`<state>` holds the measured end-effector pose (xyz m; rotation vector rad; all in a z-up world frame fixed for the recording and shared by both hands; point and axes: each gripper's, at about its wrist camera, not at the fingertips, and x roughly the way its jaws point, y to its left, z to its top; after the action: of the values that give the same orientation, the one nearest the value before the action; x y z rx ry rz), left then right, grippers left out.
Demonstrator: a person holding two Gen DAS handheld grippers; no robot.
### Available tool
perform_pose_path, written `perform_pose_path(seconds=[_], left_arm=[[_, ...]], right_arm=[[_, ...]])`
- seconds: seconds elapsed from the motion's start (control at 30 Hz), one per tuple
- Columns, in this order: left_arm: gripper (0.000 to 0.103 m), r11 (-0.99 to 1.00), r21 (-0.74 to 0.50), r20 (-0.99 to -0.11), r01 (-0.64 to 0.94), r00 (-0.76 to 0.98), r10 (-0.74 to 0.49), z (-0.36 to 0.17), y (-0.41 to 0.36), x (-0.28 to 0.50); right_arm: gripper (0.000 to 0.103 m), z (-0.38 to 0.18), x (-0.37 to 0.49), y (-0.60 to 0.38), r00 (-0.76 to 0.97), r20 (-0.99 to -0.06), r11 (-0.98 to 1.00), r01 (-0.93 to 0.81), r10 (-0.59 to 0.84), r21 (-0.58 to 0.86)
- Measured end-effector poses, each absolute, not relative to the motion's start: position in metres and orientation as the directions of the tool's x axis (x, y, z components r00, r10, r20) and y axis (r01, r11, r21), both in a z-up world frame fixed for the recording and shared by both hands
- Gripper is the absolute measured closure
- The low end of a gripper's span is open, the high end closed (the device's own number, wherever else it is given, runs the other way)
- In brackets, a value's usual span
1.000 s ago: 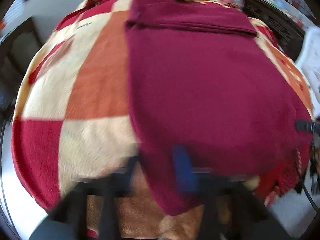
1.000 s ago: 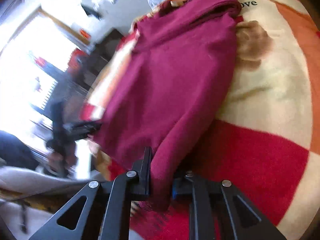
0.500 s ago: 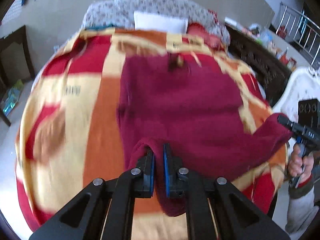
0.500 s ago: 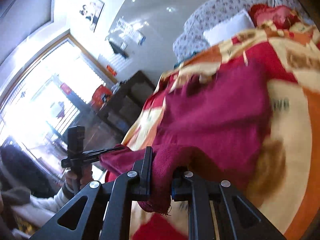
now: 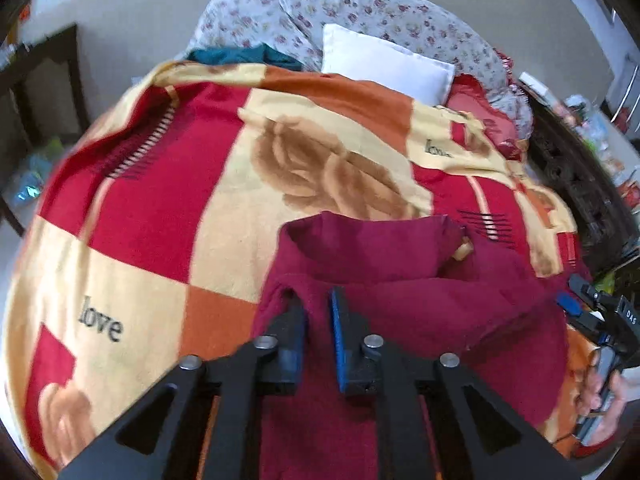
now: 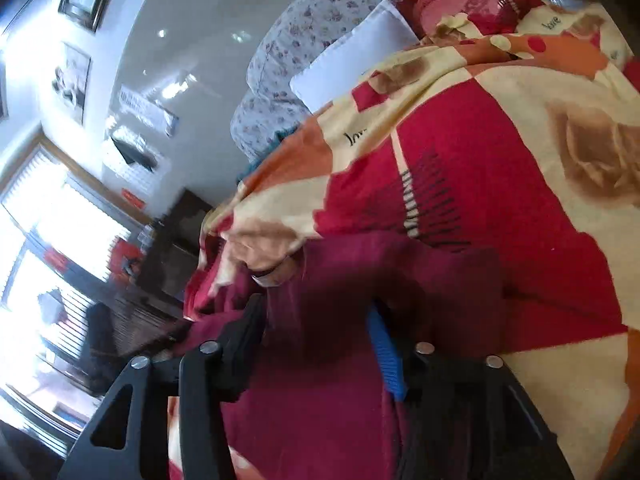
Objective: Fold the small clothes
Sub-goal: 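Grasp the sweatshirt hem with the left tool and lift it toward the collar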
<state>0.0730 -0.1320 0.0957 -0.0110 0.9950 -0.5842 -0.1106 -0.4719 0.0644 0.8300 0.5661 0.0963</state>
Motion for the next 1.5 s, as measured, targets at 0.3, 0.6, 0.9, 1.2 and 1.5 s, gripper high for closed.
perform_pose_path(seconds=[0.3,0.6,0.9,1.2,1.5], left_arm=[[0.024,0.862,-0.184,-0.671,0.472,0.58,-0.461,0.142,-0.102,0.046],[0.024,0.878,-0.106,-0.751,0.468,0.541,-0.379,0.094,-0.148,0.056],[0.024,0.909,-0.246,-0.731,0.337,0.552,-0.402,0.093,-0.125,0.096],[0.023,0.796,-0.079,-0.667,0.6,0.561,-0.49,0.131,-0.114,0.0],[0.022,0.769,-0.042,-0.796,0.638,0.444,-0.411,0.061,-0.14,-0.024]], right_arm=[[0.054,0.109,-0.168,-0.457,0.904,-0.37,0.787,0.066,0.213,0.614],[0.06,0.081,-0.094,-0.425,0.826,-0.561,0.906,0.194,0.057,0.377],[0.06,0.047,-0.03,-0.435,0.708,-0.705,0.922,0.298,-0.039,0.248],[0.041,0.074,-0.073,-0.429,0.782,-0.623,0.904,0.25,0.022,0.346],[0.04,0.075,-0.106,-0.421,0.787,-0.609,0.889,0.208,0.095,0.408]])
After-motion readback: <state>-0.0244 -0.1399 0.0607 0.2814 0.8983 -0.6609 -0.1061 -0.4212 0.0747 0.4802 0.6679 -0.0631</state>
